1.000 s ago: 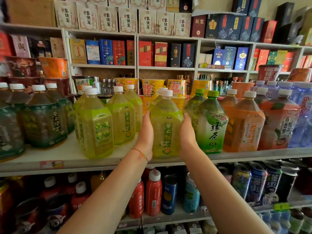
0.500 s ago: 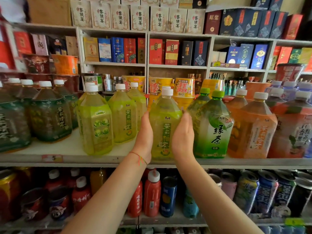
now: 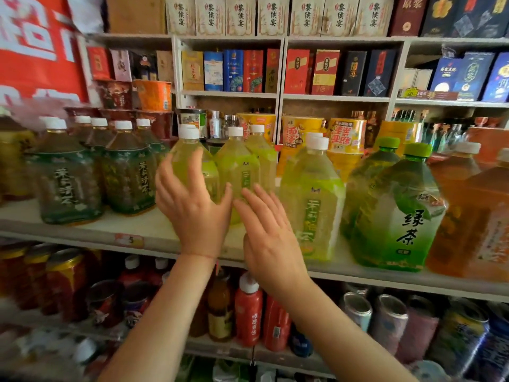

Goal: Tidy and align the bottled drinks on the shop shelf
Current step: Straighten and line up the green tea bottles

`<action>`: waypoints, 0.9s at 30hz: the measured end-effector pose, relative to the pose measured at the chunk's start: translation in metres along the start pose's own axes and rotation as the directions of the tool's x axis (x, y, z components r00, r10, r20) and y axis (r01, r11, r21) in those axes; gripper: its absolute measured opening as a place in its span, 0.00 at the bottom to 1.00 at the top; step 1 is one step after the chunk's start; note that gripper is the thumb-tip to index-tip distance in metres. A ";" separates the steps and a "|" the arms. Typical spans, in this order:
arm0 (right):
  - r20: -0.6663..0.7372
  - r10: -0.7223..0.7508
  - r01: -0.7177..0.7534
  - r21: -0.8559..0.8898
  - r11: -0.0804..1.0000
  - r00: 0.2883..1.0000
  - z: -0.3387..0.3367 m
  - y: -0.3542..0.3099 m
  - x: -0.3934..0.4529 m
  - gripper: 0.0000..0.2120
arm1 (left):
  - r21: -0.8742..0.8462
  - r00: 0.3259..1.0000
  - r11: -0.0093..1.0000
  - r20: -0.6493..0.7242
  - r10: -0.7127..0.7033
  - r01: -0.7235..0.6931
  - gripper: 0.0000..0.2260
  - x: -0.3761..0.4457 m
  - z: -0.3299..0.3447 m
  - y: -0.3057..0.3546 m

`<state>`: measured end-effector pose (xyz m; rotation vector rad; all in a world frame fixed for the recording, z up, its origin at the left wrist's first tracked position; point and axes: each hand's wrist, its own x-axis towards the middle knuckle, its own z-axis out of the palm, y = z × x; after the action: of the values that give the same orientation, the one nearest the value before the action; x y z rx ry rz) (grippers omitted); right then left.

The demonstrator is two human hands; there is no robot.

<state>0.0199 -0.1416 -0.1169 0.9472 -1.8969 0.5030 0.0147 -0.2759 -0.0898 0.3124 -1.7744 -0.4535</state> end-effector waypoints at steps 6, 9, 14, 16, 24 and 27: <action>0.280 0.406 -0.454 0.130 0.882 0.870 0.034 -0.029 0.030 0.33 | -0.010 0.974 0.999 0.220 0.047 -0.046 0.42 0.027 -0.004 -0.038; 0.344 0.598 -0.656 0.074 0.751 0.724 0.043 -0.028 0.050 0.40 | -0.068 0.981 0.993 0.158 0.110 -0.100 0.39 0.035 -0.007 -0.054; 0.348 0.755 -0.809 0.018 0.588 0.556 0.056 -0.019 0.075 0.50 | -0.147 0.945 0.946 0.117 0.307 -0.289 0.26 0.053 -0.014 -0.099; 0.337 0.803 -0.860 0.047 0.508 0.492 0.062 -0.013 0.087 0.54 | -0.264 0.944 0.929 0.134 0.303 -0.260 0.22 0.060 -0.016 -0.110; 0.270 0.886 -0.924 0.175 0.341 0.378 0.077 -0.005 0.101 0.53 | -0.449 0.965 0.880 0.120 0.232 -0.156 0.25 0.085 -0.014 -0.151; 0.284 0.874 -0.919 0.126 0.373 0.394 0.081 -0.016 0.104 0.56 | -0.343 0.950 0.901 0.068 0.304 -0.264 0.19 0.075 -0.014 -0.142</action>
<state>-0.0412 -0.2485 -0.0668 -0.0677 -2.4593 1.4043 0.0053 -0.4369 -0.0874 -0.2155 -1.7880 -0.5564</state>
